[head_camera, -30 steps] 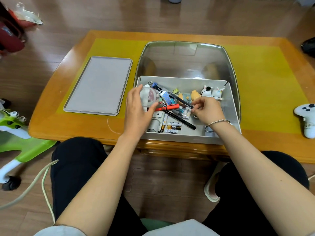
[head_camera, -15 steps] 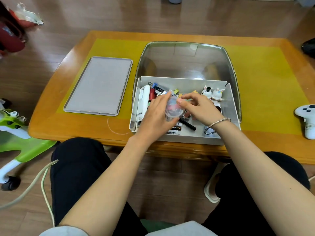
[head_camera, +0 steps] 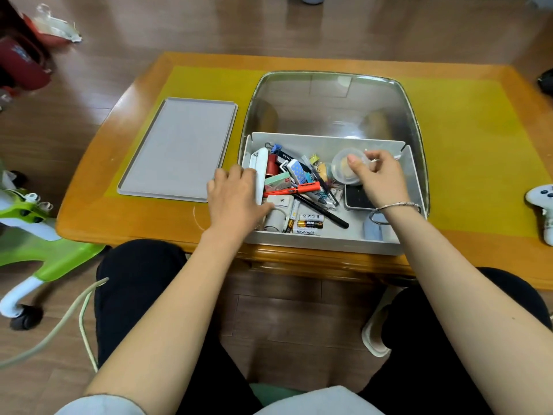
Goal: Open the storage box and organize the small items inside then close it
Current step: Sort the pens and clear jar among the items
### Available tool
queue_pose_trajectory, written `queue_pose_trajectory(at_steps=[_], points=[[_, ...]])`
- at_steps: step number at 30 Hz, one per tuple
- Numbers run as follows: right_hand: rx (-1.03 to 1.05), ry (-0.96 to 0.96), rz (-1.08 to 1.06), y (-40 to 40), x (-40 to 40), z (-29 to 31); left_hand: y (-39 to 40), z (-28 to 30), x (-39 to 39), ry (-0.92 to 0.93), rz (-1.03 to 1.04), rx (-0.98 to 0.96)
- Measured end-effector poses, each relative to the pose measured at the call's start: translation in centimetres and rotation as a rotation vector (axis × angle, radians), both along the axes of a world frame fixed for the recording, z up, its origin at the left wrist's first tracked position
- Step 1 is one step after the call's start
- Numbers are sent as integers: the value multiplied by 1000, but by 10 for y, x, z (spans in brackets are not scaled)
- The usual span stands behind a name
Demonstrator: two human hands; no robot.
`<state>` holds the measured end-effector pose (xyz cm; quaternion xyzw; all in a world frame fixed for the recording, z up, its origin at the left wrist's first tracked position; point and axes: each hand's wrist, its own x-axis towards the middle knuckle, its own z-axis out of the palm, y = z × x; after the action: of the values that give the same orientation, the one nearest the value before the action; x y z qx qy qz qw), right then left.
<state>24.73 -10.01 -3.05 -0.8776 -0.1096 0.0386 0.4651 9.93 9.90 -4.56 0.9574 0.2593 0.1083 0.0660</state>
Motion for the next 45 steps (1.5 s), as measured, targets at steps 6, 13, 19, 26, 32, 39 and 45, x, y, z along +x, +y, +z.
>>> queue_pose_trajectory(at_steps=[6,13,19,26,32,39,45], points=[[4,77,58,9,-3,-7,-5,4,3,29,-12,80],[34,100,68,3,-3,-9,1,16,-5,-310,48,35],[64,107,55,-4,-3,-8,4,27,-14,-513,48,-146],[78,33,-15,-19,4,-6,-3,27,-22,-621,-147,-430],[140,24,-22,-29,1,2,-23,13,-15,-326,-435,-616],[72,10,64,-31,-4,-1,-16,8,-11,-102,-480,-542],[91,62,3,-34,-2,-8,-22,26,28,-132,-477,-512]])
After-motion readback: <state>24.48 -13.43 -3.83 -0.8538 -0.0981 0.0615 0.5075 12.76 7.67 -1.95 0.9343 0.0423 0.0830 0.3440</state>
